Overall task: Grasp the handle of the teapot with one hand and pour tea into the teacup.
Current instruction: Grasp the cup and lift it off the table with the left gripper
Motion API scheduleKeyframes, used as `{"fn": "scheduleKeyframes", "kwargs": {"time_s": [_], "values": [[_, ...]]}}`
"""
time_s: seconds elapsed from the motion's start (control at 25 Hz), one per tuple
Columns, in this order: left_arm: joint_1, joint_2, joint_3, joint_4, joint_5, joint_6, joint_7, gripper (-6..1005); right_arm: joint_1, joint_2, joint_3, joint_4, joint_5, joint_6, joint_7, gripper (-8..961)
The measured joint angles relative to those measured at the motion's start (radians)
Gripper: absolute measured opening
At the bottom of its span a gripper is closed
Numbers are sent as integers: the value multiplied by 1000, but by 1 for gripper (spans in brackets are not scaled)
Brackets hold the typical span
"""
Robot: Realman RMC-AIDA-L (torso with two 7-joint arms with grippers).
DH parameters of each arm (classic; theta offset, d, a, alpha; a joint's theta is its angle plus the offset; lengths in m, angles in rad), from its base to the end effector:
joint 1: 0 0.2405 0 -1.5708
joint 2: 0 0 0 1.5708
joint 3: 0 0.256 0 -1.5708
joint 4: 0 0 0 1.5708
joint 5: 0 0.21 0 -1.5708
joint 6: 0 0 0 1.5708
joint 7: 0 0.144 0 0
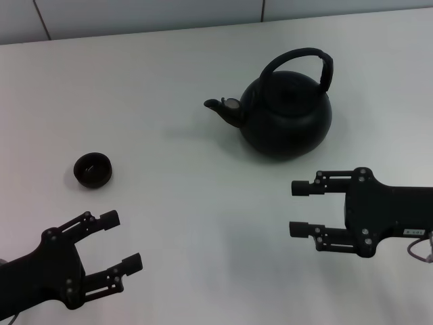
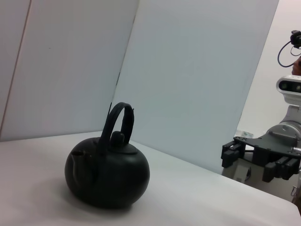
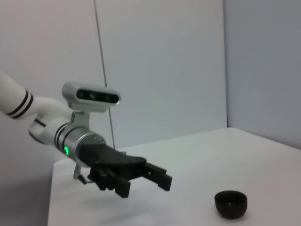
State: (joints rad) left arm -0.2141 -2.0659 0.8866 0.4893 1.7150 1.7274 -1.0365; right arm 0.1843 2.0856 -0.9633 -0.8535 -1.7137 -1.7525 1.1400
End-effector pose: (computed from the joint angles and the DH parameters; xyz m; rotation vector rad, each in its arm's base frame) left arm -0.3102 0.2141 -0.0213 -2.6670 -0.6039 -0.9929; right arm 0.2809 0.2385 0.0095 -2.7664 0.2940 0.8565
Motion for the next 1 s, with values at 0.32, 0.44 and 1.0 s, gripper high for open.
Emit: {"fn": "scheduleKeyframes", "kwargs": {"time_s": [0.32,0.44,1.0], "values": [[-3,0,0,0,0,0,0,863,3,-1,0,10,3,1,-1,593],[-4,0,0,0,0,0,0,863,3,-2,0,11,3,1,-2,593],[-6,-2,-7,0,-6,-36,10,863,10,-2,0,12,9,1,-2,594]]}}
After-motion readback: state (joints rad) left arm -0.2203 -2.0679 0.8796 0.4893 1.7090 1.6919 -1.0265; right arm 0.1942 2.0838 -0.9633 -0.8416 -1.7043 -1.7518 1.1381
